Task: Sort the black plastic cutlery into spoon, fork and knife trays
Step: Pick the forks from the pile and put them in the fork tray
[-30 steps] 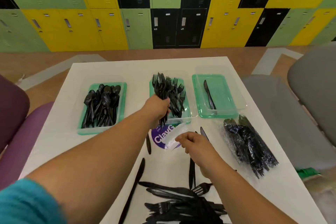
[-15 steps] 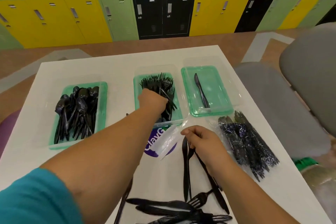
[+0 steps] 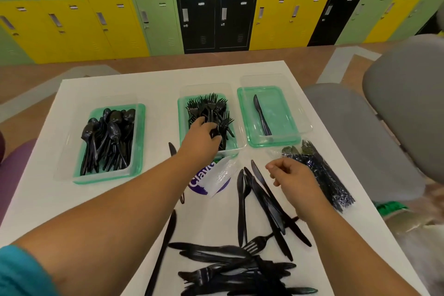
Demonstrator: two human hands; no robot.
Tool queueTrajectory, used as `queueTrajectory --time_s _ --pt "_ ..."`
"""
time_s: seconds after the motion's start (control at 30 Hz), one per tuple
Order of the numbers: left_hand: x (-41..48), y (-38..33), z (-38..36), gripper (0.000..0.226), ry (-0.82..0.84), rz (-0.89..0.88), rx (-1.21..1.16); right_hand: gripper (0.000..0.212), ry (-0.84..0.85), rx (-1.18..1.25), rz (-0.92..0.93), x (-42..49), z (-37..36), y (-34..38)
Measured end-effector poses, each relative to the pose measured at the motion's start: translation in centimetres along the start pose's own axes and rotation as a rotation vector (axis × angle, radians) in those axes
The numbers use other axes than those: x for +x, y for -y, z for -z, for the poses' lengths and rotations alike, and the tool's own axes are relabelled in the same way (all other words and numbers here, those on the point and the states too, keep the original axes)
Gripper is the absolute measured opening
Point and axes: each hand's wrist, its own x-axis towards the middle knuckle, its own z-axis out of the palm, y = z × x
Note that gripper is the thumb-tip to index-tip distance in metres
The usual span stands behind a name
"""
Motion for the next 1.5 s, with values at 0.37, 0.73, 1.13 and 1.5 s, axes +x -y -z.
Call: queueTrajectory --time_s 0.37,0.73,1.13,1.5 --pt "-11.1 1.0 -1.7 0.019 -0.011 -0.026 -0.313 0.036 0.497 -0.930 0.262 -4.8 0.5 -2.8" --pt "-15.8 0.1 -3.5 0.029 0.271 0.115 -0.460 0.028 0.509 -0.654 0.317 -6.4 -0.3 -3.1" --pt "-17.2 0.4 -2.6 0.020 0.416 0.177 -0.778 0.021 0.586 0.206 0.069 -5.8 -2.0 1.5" --pt "-17.4 2.3 -2.0 0.029 0.118 0.492 -0.942 0.042 0.206 -0.775 0.010 -3.5 -5.6 -3.3"
